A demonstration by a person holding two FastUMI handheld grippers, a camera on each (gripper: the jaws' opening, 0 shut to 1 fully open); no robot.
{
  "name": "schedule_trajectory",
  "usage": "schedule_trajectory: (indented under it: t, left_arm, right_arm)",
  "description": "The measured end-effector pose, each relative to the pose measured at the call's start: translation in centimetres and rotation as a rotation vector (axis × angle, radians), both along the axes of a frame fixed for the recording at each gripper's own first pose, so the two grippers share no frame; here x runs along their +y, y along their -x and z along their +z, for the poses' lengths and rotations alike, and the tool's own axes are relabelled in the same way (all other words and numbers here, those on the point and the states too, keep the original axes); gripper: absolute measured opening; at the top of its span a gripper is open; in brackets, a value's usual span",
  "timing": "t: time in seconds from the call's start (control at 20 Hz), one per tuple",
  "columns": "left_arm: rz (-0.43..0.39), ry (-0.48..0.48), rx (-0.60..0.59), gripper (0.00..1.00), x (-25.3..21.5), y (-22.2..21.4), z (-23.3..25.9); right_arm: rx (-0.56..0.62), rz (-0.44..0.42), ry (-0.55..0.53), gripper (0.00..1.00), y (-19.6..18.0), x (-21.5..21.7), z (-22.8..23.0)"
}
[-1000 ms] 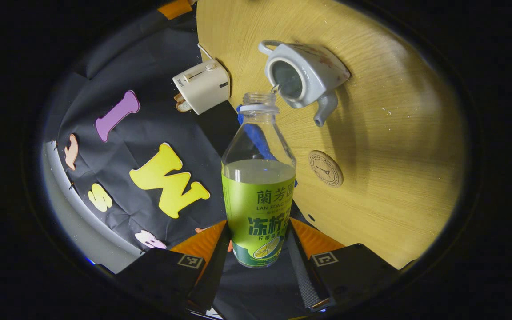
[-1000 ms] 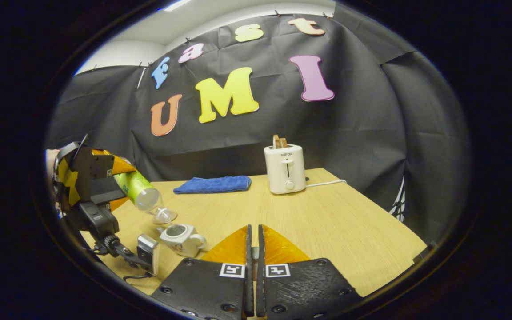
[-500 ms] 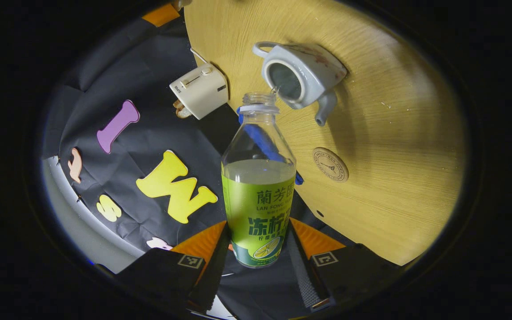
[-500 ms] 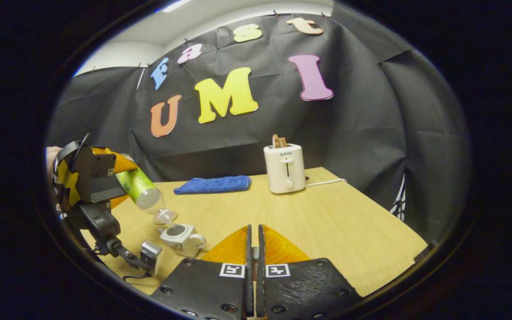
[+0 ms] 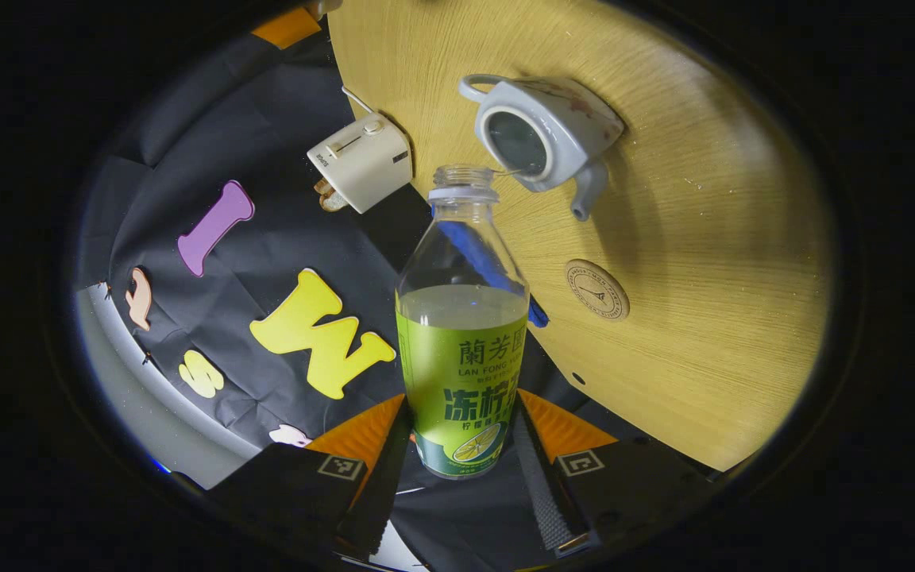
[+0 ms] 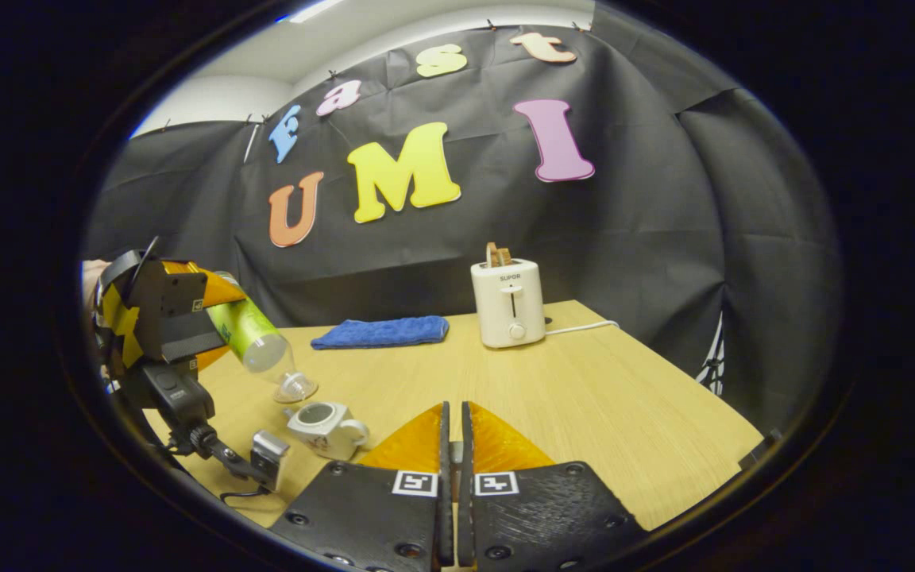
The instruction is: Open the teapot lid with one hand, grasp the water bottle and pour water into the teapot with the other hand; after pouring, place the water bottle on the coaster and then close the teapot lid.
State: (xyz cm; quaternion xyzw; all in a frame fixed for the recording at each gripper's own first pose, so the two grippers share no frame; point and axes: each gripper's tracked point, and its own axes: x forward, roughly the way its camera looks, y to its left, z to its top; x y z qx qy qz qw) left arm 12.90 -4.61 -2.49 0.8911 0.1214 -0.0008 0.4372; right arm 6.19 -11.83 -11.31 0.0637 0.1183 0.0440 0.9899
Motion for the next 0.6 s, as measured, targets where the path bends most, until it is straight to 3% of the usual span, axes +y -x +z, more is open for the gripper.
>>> schedule_trajectory:
  t: [0.3, 0.6]
  left_arm:
    - [0.0, 0.059, 0.012, 0.73, 0.1, 0.2, -0.6]
    - [0.035, 0.297, 0.04, 0.73, 1.5, 0.8, -2.1]
  right_arm:
    - [0.001, -0.003, -0.002, 0.02, 0.1, -0.1, 0.0]
    - [-0.005, -0.012, -0.007, 0.02, 0.2, -0.2, 0.6]
